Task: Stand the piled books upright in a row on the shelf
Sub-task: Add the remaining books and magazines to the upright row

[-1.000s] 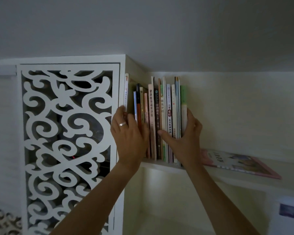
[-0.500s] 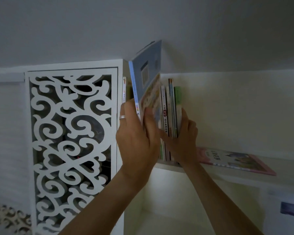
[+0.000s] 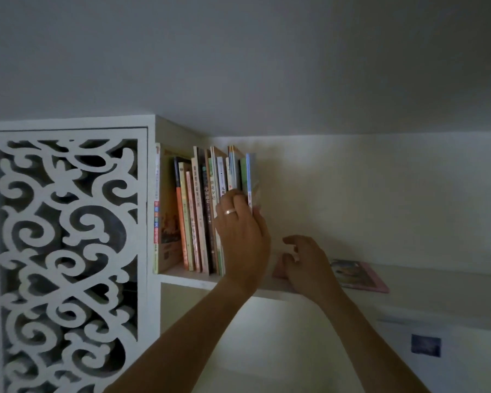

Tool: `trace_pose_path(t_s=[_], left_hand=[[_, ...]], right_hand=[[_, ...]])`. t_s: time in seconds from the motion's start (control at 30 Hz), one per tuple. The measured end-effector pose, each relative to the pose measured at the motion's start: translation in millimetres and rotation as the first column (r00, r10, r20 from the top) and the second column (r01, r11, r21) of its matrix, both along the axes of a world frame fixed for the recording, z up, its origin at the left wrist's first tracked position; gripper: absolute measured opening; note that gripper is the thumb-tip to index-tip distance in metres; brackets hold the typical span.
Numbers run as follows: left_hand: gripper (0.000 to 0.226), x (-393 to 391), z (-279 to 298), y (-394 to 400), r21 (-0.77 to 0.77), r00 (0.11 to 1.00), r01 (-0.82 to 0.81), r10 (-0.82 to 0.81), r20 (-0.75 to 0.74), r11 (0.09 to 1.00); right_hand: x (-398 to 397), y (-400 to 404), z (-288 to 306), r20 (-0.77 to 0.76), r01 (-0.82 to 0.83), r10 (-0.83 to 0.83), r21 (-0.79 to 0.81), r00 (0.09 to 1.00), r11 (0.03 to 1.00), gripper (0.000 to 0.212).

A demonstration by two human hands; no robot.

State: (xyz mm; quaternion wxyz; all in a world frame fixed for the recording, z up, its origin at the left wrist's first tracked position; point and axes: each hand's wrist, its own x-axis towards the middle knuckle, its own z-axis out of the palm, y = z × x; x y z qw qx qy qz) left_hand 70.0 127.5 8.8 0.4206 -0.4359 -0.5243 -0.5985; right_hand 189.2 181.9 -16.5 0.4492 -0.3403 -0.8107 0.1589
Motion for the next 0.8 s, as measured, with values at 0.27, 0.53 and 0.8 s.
trace_pose_path(t_s=[0.27,0.53,0.8], left_hand=[[0.050,-18,-31,32,-0.047,0.942,-0.252,0.234,-0.241,0.967],[0.055,-27,-30,30,-0.131,0.956,-0.174,0.136,-0.260,0.976],[0.039,-27,-33,35,-0.111,0.930,-0.289,0.252,-0.267,0.951]], right_hand=[[45,27,-1,0.493,0.294,-0.259,0.008,0.831,0.956,0.063],[91,40,17,0.457,0.042,-0.010,-0.060,0.889,0.997,0.062],[73,54,10,0.171,0.254,-0.342,0.393,0.924,0.884,0.032]])
